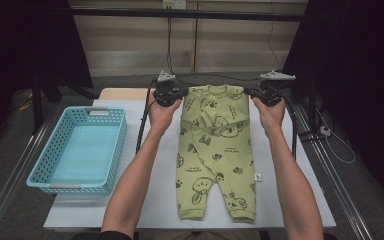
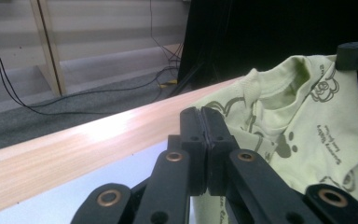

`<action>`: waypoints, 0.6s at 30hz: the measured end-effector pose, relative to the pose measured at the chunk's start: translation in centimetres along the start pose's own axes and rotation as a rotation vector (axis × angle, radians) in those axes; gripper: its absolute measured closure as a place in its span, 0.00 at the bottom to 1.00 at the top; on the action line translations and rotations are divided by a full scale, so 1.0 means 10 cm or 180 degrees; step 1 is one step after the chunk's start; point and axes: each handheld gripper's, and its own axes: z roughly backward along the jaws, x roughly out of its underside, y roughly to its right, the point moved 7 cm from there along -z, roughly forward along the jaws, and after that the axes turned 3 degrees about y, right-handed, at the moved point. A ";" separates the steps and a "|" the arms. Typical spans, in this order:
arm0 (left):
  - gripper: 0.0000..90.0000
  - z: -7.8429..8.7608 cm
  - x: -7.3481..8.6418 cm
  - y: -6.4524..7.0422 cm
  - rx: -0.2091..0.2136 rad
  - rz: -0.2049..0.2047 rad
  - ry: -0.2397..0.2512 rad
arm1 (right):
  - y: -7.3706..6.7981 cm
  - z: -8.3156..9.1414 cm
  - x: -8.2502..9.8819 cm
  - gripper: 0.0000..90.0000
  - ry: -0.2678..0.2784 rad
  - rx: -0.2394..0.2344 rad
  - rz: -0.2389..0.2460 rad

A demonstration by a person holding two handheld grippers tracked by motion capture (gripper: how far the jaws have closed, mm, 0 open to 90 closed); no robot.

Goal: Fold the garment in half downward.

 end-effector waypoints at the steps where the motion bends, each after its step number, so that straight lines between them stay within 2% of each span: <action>1: 0.99 0.01 0.01 0.00 0.0017 0.0020 0.0008 | -0.01 0.01 0.02 1.00 -0.0006 -0.0007 -0.0033; 4: 0.99 0.05 0.06 0.00 0.0038 0.0032 0.0014 | -0.02 0.02 0.10 1.00 -0.0011 -0.0054 -0.0019; 6: 0.99 0.06 0.08 0.00 0.0044 0.0026 0.0011 | -0.02 0.04 0.15 1.00 -0.0011 -0.0057 -0.0066; 8: 0.99 0.08 0.14 0.04 0.0061 -0.0022 -0.0018 | -0.03 0.06 0.18 1.00 0.0002 -0.0087 -0.0038; 10: 0.99 0.13 0.16 0.05 0.0111 0.0120 0.0074 | -0.05 0.08 0.21 1.00 -0.0007 -0.0088 -0.0025; 13: 0.99 0.15 0.19 0.06 0.0135 0.0093 0.0068 | -0.08 0.13 0.24 1.00 0.0021 -0.0104 -0.0054; 18: 0.99 0.25 0.23 0.09 0.0200 0.0124 0.0086 | -0.15 0.20 0.26 1.00 0.0088 -0.0181 -0.0047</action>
